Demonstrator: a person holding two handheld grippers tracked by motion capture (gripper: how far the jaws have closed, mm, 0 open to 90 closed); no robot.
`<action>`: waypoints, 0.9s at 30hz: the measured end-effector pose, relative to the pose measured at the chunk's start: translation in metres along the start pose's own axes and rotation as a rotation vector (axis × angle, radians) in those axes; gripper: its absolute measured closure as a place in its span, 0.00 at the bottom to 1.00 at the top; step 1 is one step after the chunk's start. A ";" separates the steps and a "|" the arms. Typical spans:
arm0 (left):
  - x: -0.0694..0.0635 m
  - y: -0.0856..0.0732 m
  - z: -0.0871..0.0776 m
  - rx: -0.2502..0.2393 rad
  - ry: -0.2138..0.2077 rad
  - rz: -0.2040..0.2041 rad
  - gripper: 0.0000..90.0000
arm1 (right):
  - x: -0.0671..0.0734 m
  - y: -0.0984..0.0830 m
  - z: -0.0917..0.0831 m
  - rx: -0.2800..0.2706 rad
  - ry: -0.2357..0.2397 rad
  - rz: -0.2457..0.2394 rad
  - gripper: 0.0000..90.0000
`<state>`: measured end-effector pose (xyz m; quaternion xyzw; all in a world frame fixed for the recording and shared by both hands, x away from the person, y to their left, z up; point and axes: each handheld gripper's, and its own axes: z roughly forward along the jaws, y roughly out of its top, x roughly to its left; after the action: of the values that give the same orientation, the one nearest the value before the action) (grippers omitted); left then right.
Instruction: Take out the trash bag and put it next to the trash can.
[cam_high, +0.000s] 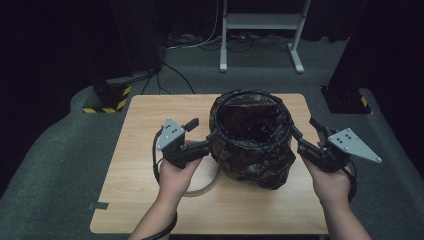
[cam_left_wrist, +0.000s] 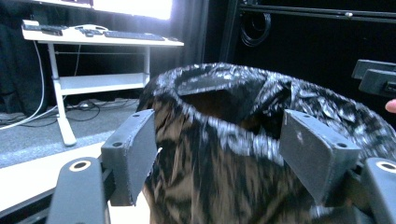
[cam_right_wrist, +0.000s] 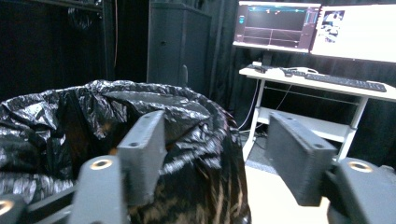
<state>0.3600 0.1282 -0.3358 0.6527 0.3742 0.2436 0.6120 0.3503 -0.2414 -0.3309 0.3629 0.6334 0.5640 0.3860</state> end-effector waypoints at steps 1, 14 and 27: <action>-0.001 0.003 0.003 0.002 0.006 -0.002 0.33 | 0.001 0.002 0.003 0.006 -0.001 -0.001 0.49; -0.002 0.008 0.035 0.053 0.108 -0.007 0.57 | 0.009 0.014 0.036 0.122 -0.071 -0.005 0.73; -0.007 0.002 0.038 0.063 0.107 -0.024 0.74 | 0.008 0.007 0.047 0.212 -0.055 0.069 0.80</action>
<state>0.3858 0.0993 -0.3375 0.6530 0.4219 0.2590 0.5732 0.3891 -0.2128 -0.3274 0.4388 0.6657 0.4966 0.3430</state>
